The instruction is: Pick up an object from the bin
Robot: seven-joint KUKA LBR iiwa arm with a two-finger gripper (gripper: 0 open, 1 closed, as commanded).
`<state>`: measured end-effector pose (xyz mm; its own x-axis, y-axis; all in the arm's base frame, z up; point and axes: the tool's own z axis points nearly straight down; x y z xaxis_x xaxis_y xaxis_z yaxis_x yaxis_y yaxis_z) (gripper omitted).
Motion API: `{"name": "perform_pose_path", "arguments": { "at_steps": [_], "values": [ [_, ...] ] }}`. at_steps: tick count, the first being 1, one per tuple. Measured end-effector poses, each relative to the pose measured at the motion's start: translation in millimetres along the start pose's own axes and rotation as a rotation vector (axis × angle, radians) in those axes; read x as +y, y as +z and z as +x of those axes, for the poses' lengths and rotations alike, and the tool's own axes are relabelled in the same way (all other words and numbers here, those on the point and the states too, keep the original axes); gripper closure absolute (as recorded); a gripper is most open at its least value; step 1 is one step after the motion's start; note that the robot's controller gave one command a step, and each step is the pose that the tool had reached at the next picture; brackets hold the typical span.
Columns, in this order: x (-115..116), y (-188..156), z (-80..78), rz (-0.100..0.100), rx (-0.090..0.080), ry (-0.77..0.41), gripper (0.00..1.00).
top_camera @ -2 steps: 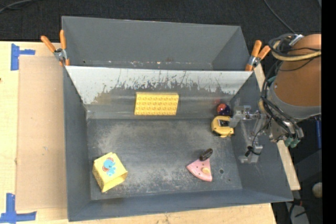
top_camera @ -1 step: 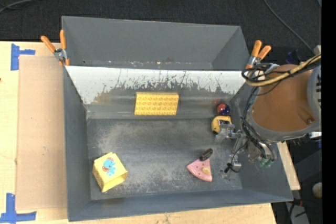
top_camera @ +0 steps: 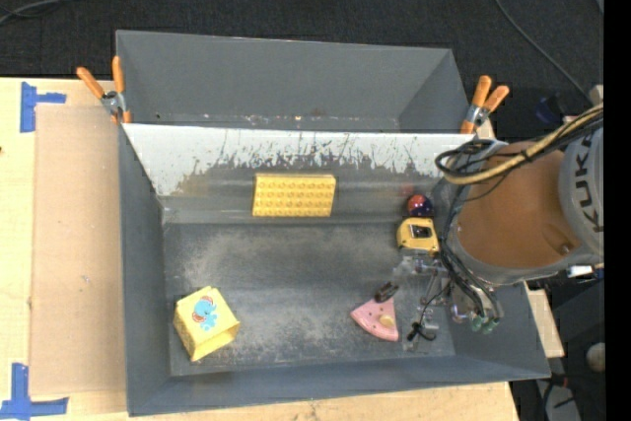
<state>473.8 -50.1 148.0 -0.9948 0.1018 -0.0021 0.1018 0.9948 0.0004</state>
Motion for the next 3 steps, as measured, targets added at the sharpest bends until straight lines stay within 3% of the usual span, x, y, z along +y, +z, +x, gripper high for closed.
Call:
{"name": "perform_pose_path", "arguments": {
  "at_steps": [1,2,3],
  "values": [
    [11.3,23.6,5.0,-0.001,0.011,-0.079,0.00],
    [12.0,78.1,-1.2,-0.001,-0.012,-0.194,0.00],
    [-1.4,77.1,2.8,-0.003,-0.003,-0.107,1.00]
  ]
}}
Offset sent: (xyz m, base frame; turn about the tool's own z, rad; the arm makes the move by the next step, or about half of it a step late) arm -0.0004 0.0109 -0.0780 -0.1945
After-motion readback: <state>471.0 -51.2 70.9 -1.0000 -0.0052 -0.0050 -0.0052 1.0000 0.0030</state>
